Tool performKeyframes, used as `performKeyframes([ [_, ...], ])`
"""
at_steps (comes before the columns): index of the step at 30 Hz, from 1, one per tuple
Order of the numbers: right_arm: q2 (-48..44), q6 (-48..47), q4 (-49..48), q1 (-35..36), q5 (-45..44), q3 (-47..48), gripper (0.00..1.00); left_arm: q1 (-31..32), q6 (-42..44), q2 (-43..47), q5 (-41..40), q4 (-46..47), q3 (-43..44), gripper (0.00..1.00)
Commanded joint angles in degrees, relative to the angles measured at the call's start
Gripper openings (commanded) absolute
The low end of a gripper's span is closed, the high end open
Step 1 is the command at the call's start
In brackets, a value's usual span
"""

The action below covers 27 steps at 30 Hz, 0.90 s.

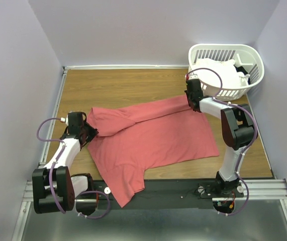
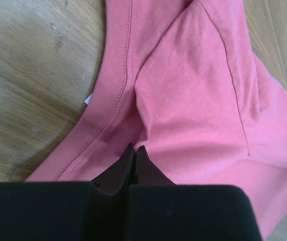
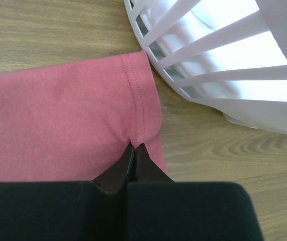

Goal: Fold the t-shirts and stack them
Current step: Fold the tshirt

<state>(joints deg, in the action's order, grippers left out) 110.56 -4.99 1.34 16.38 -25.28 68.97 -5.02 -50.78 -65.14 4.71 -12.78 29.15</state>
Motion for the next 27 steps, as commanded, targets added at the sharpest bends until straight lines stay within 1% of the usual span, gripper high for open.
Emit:
performKeyframes([
  [1,-0.61,1.21,-0.64,-0.56,-2.85,-0.5,0.02,-0.08,-0.81,1.86,2.68,1.62,0.12,0.0],
  [8,-0.7,2.0,-0.64,-0.47,-4.43,-1.2,0.02,-0.08,-0.02,3.71,1.0,-1.2,1.97,0.0],
  [14,-0.17,4.28,-0.55,-0.47,-5.66,-2.61,0.05,0.01,0.69,3.88,2.15,-1.2,-0.49,0.0],
  [15,-0.43,4.73,-0.47,-0.47,-5.14,-3.05,0.08,-0.08,0.43,4.23,2.58,-1.37,-1.1,0.0],
  [18,-1.57,4.82,-0.47,-0.47,-4.87,-3.58,0.09,-0.08,-0.54,5.46,4.42,-1.11,-2.51,0.0],
  [19,-1.84,6.3,-0.38,-0.47,-4.61,-3.58,0.09,-0.17,-0.89,6.51,4.78,-1.2,-2.69,0.0],
  [22,-3.07,6.75,0.23,-0.47,-3.64,-3.23,0.16,0.01,-0.98,7.66,5.75,-1.46,-3.04,0.0],
  [23,-3.33,7.27,0.67,-0.47,-3.2,-2.71,0.23,-0.08,-0.98,8.27,5.92,-1.55,-2.96,0.0],
  [24,-3.77,7.54,1.29,-0.47,-2.5,-2.44,0.26,-0.08,-0.9,8.37,6.27,-1.55,-2.69,0.0],
  [26,-6.04,9.29,3.31,-0.47,1.09,-2.09,0.32,0.01,-0.81,8.37,6.54,-1.46,-2.43,0.0],
  [27,-7.28,9.91,4.45,-0.3,5.46,-2.26,0.38,-0.08,-0.81,8.37,6.8,-1.11,-2.17,0.0],
])
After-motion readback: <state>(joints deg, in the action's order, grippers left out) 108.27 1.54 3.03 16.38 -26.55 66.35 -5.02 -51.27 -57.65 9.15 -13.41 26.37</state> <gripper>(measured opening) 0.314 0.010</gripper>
